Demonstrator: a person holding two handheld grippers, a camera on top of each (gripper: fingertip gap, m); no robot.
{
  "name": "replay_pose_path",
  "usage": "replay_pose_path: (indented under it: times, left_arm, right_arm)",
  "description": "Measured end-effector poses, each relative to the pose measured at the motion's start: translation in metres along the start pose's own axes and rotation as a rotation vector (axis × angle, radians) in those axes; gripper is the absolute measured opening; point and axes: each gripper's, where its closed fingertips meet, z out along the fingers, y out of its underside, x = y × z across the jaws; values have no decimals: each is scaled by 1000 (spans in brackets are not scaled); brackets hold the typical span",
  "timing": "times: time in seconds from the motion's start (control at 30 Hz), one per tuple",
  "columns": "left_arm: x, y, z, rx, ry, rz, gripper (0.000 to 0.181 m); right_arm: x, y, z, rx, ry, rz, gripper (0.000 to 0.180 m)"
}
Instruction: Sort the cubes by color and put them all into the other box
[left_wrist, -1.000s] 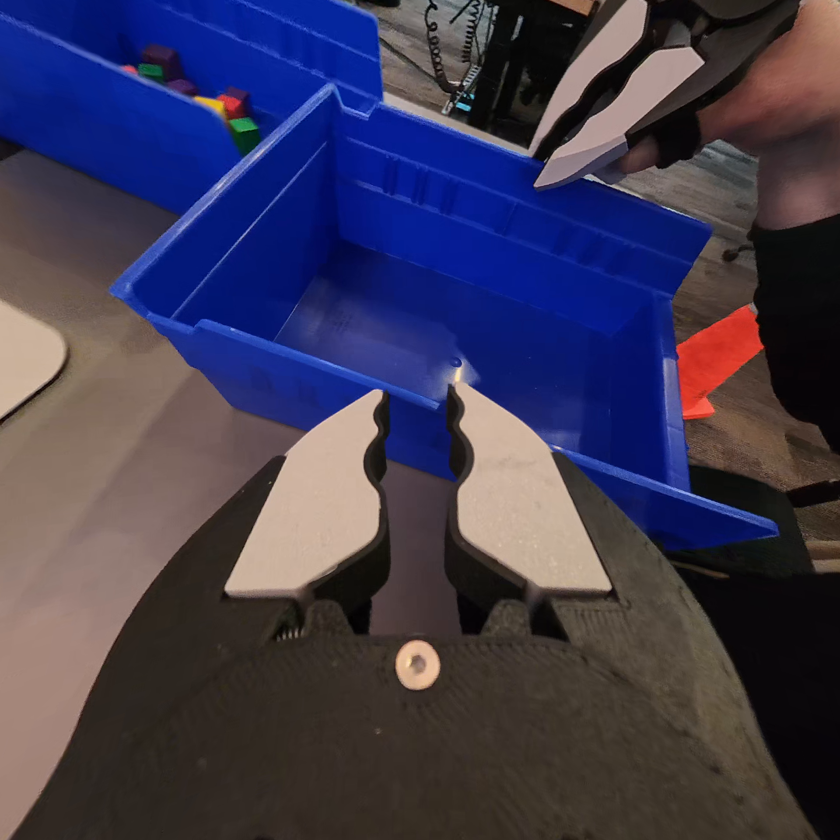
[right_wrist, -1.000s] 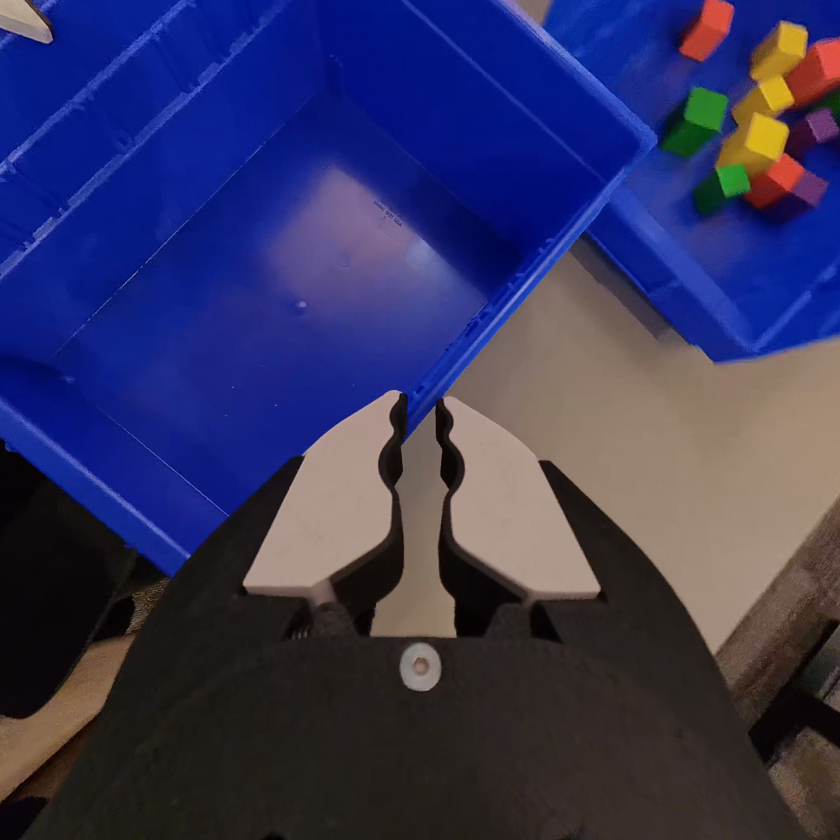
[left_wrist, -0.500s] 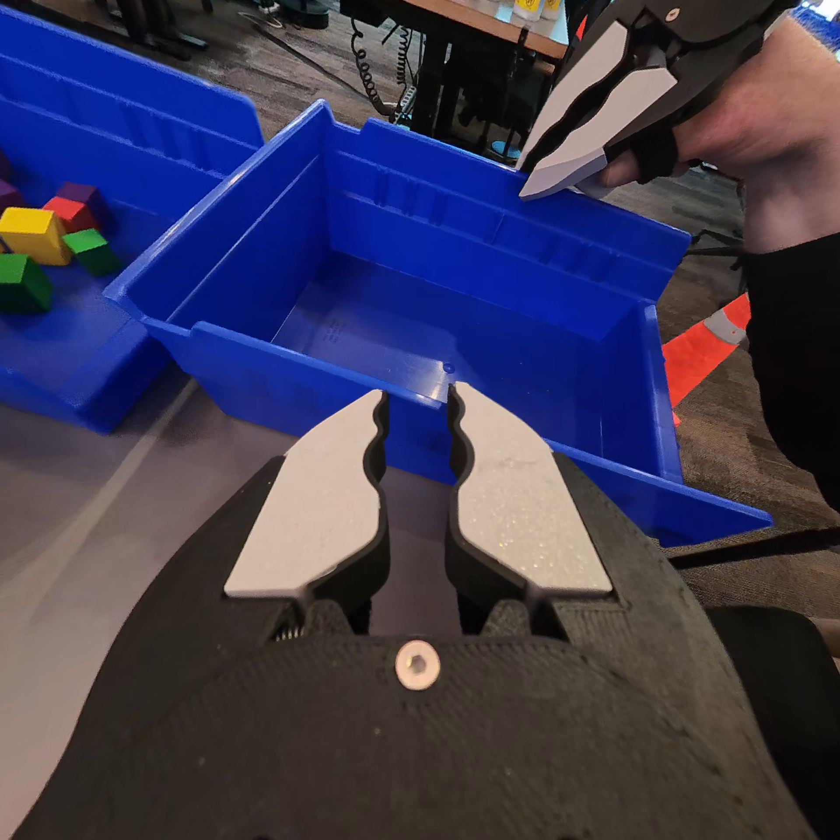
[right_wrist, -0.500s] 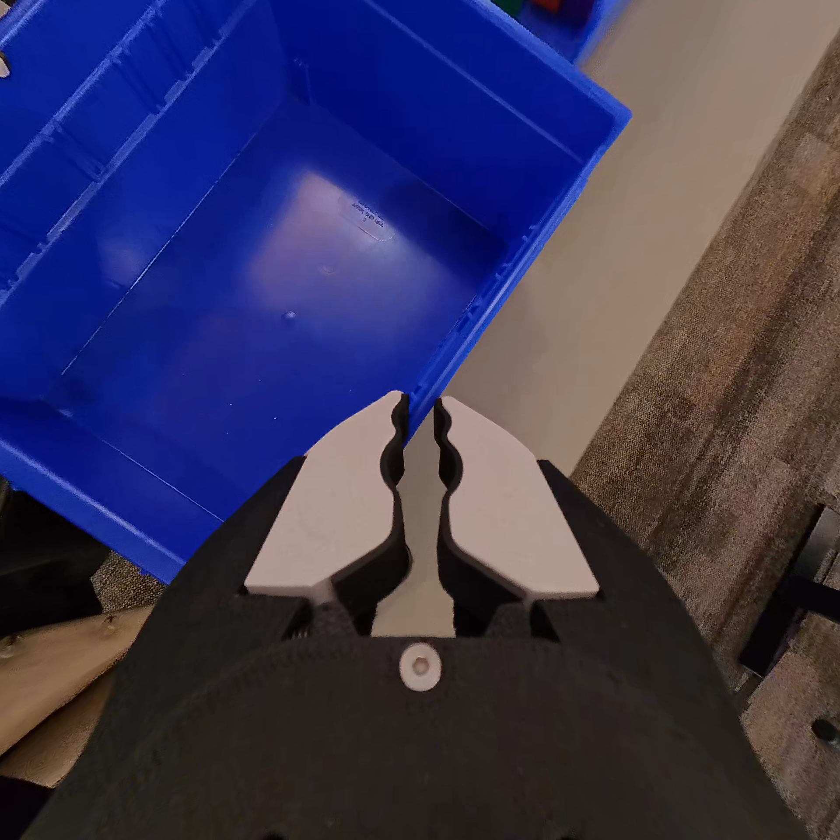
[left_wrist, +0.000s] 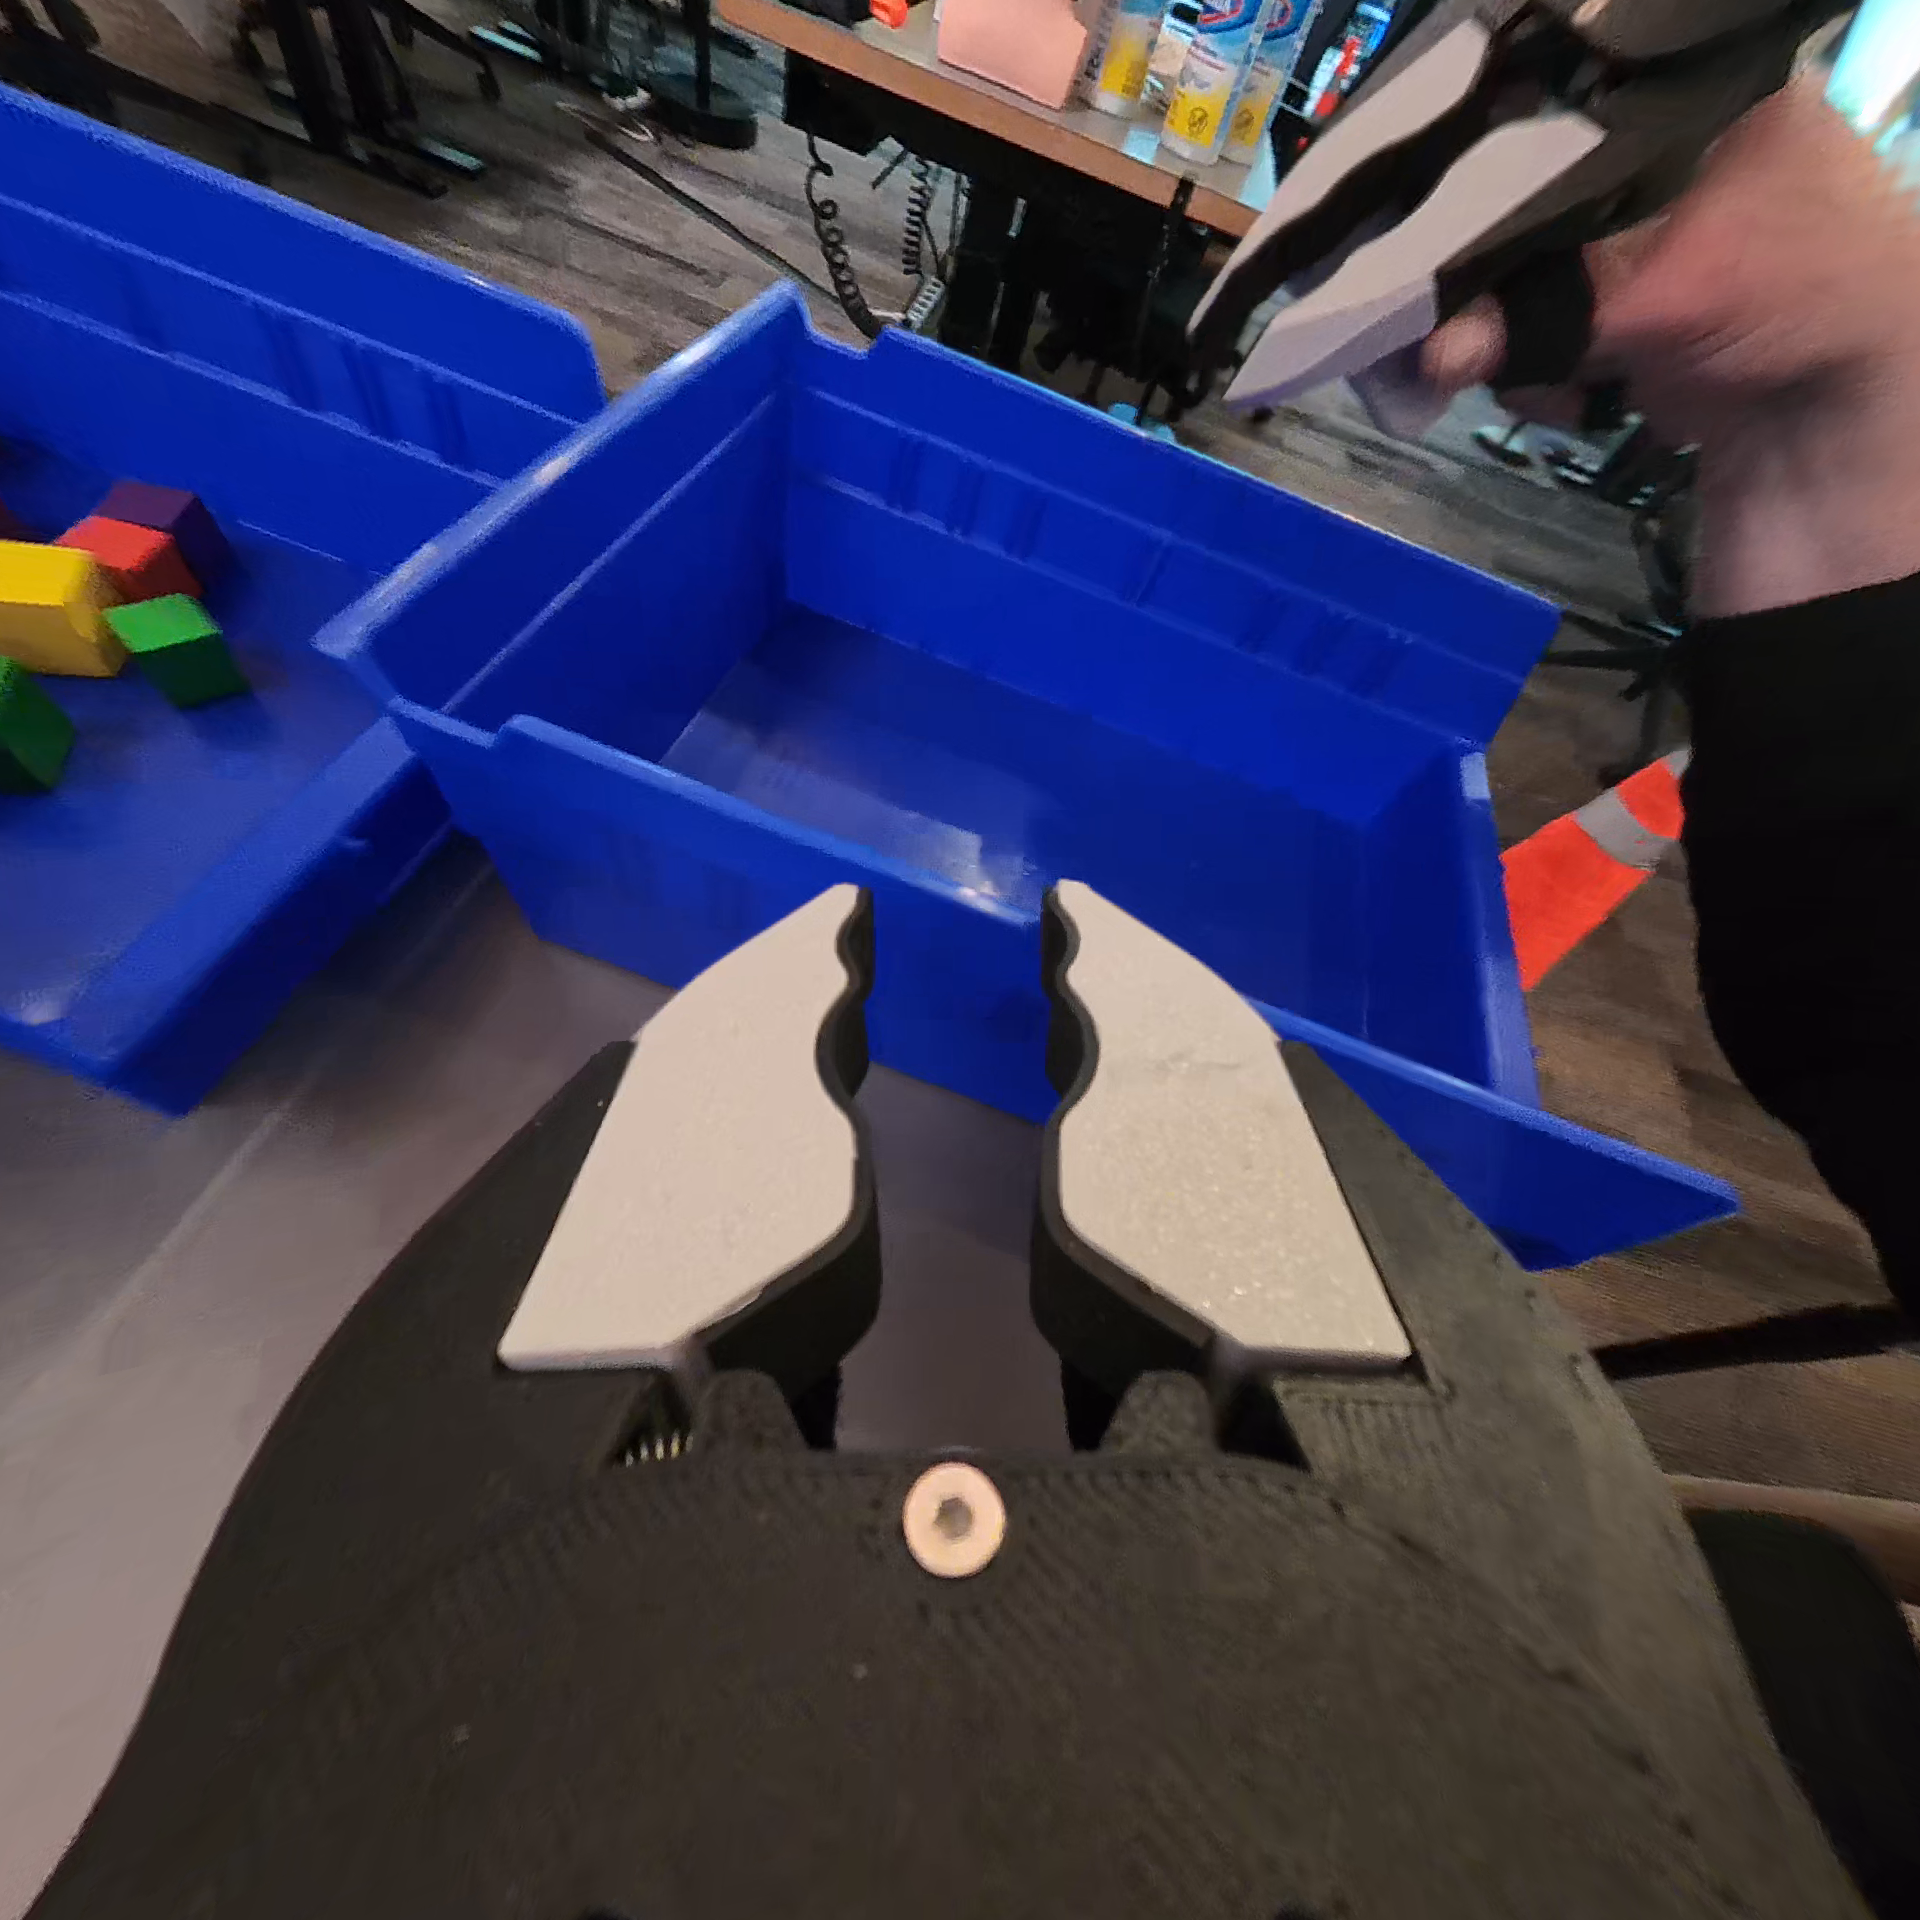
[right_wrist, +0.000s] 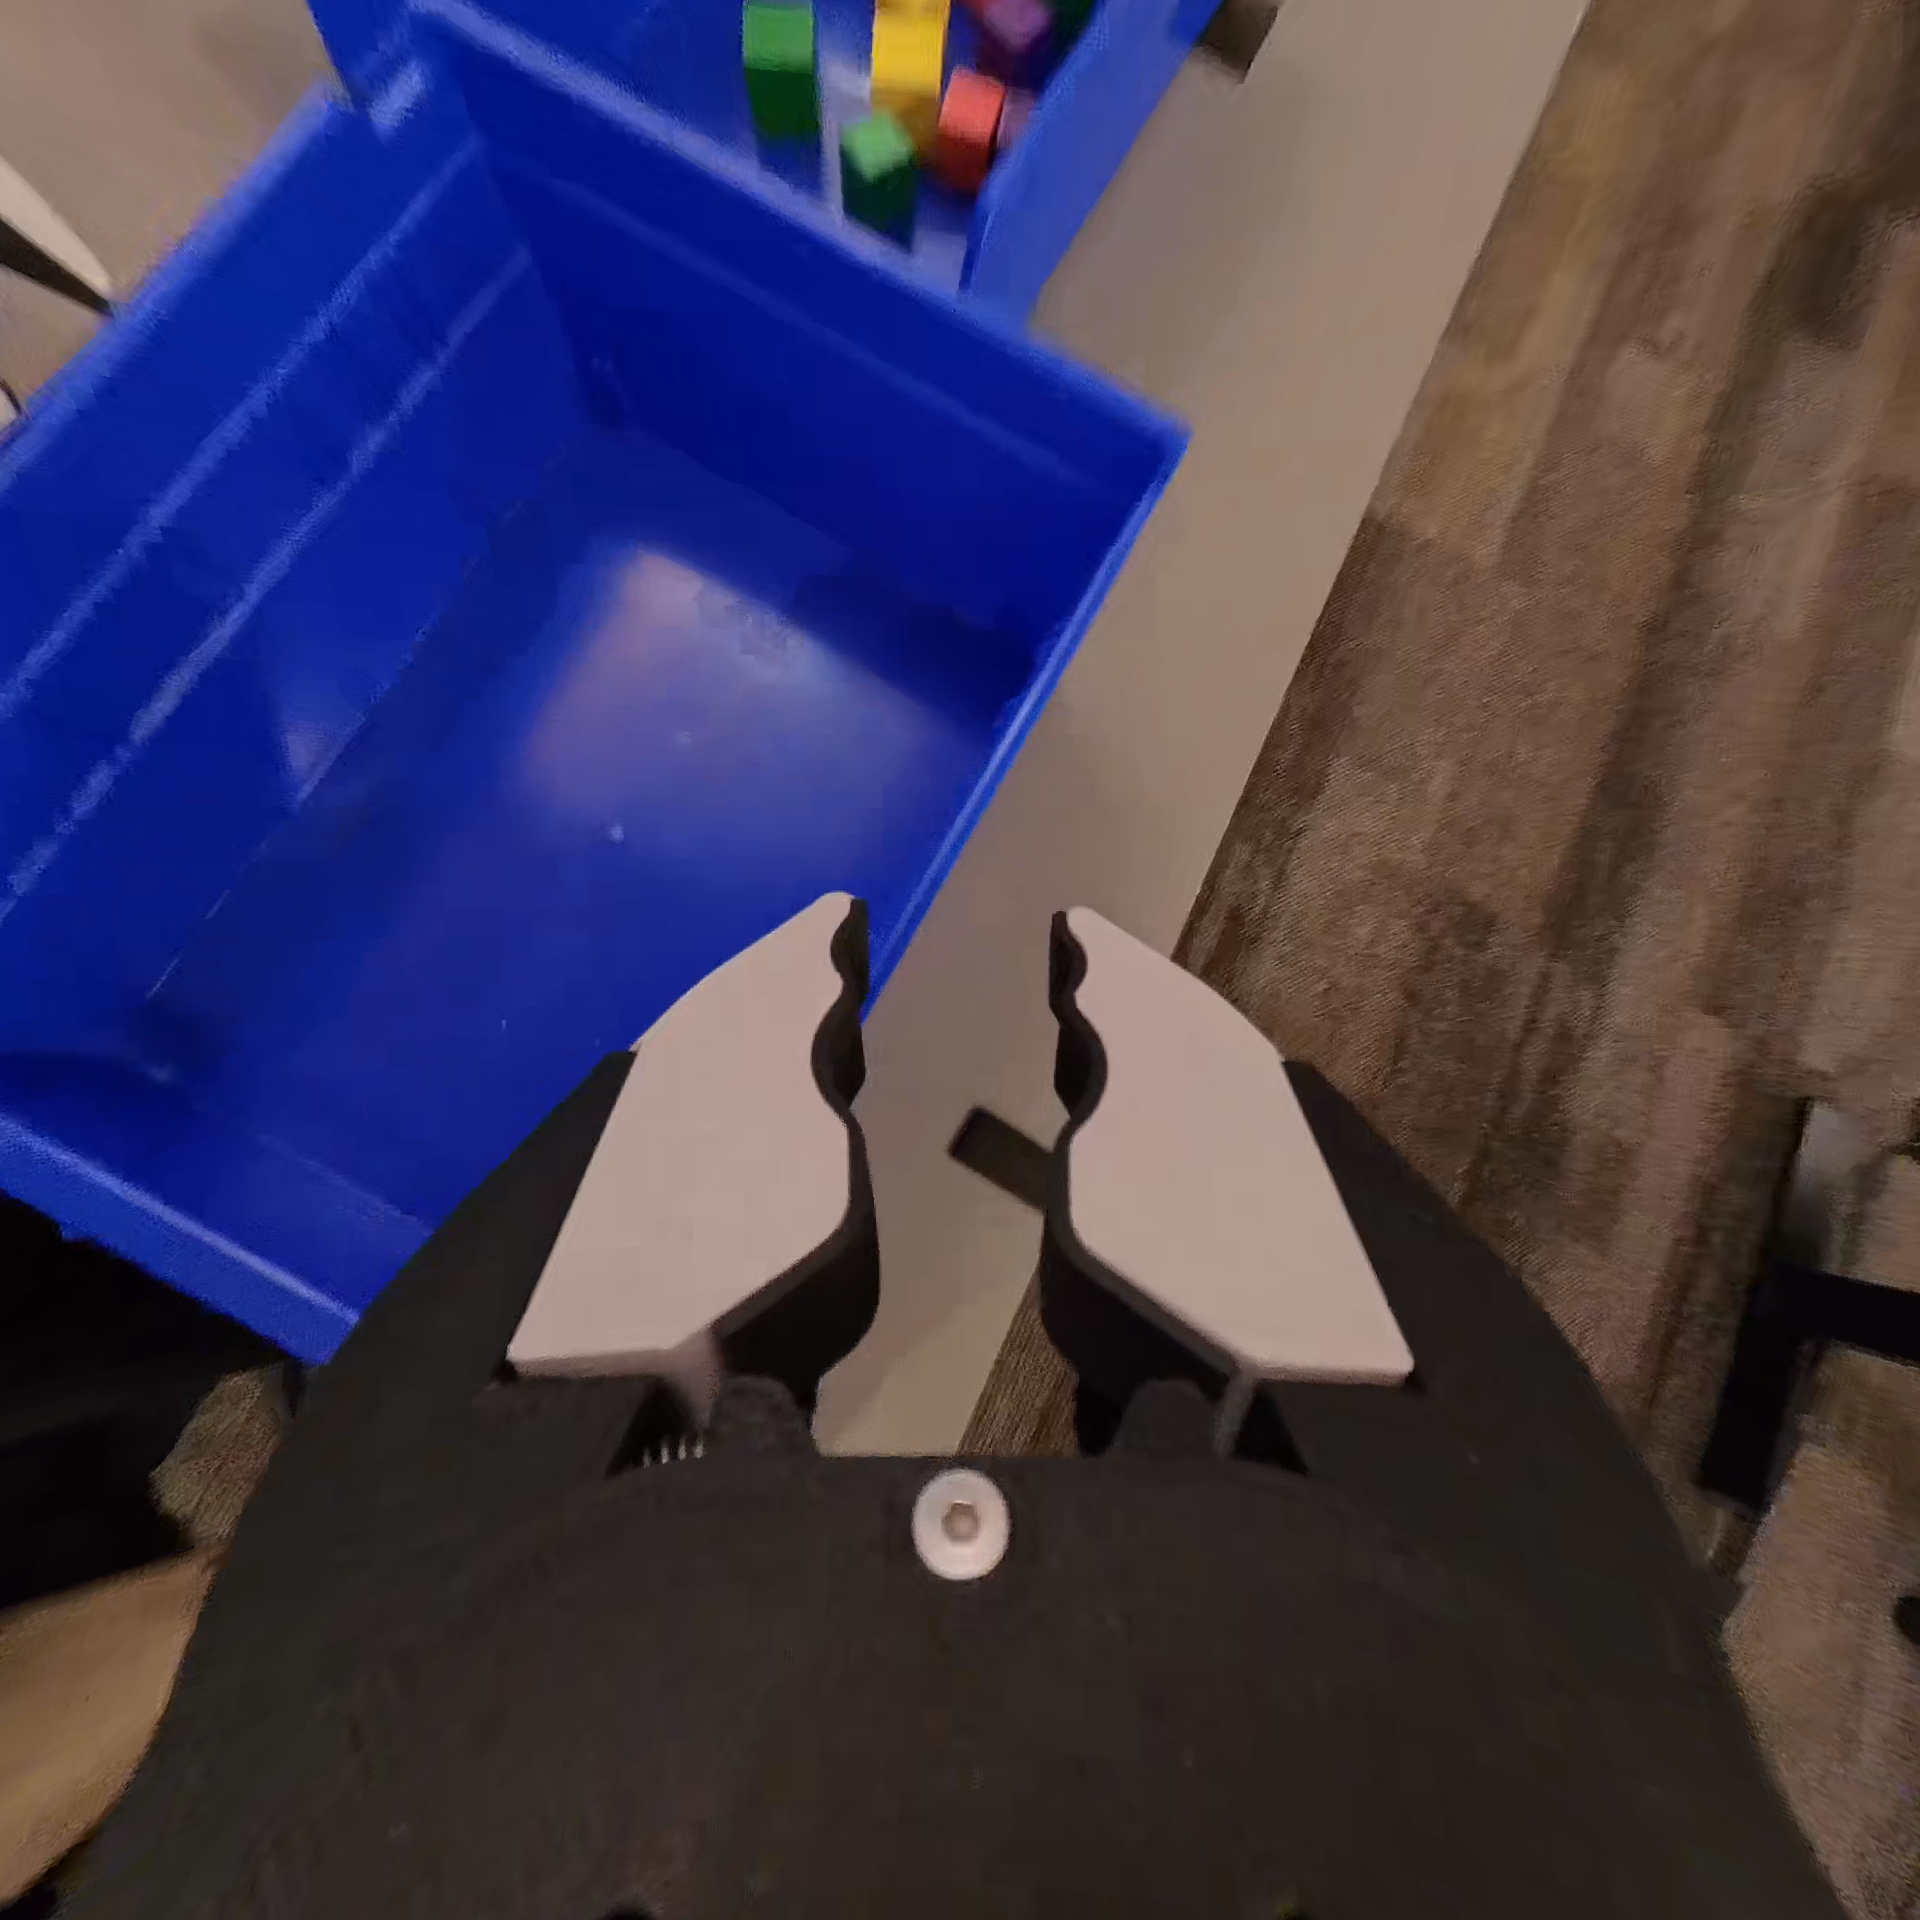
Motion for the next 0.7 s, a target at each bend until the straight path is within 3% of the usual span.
replay_pose_path:
  times: [0.1,0.17,0.33,0.53,0.67,0.7]
  left_arm:
    - [-12,-13,-24,51,-68,47,31]
    - [-22,-22,-38,80,-115,68,36]
    - [-72,-36,-60,127,-259,49,36]
    - [-115,-22,-44,108,-319,-33,43]
    - [-128,-20,-28,86,-352,-39,47]
    - [-129,-21,-25,89,-352,-27,42]
  right_arm:
    - [-5,-45,-1,62,13,-27,30]
    - [-8,-73,9,59,23,-40,38]
    - [-8,-144,66,31,9,-25,40]
    - [16,-141,162,-276,-9,67,52]
    - [31,-132,187,-358,47,80,40]
    - [30,-133,190,-355,35,78,29]
